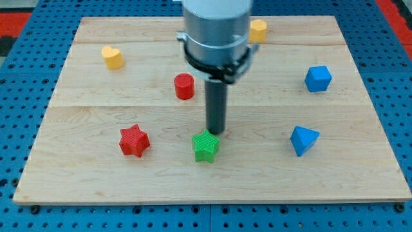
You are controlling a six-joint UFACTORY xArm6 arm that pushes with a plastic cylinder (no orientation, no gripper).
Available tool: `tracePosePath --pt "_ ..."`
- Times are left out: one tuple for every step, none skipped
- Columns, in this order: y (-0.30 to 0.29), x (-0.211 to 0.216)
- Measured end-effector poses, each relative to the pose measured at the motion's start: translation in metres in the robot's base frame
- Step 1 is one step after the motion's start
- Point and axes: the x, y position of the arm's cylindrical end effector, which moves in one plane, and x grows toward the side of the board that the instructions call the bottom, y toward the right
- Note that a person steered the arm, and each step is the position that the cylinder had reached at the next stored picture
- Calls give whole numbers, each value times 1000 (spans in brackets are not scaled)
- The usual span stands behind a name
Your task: Move your arm away from the green star
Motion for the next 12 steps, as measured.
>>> tracePosePath --pt "-1 5" --pt "-54 18" --pt "-38 18" --pt "-73 -36" --pt "-90 -37" --pt "-77 -37" --pt "-77 -37" --pt "-76 -36" --pt "-76 -36" --pt "-71 -36" --pt "-39 -35" --pt "-2 -45"
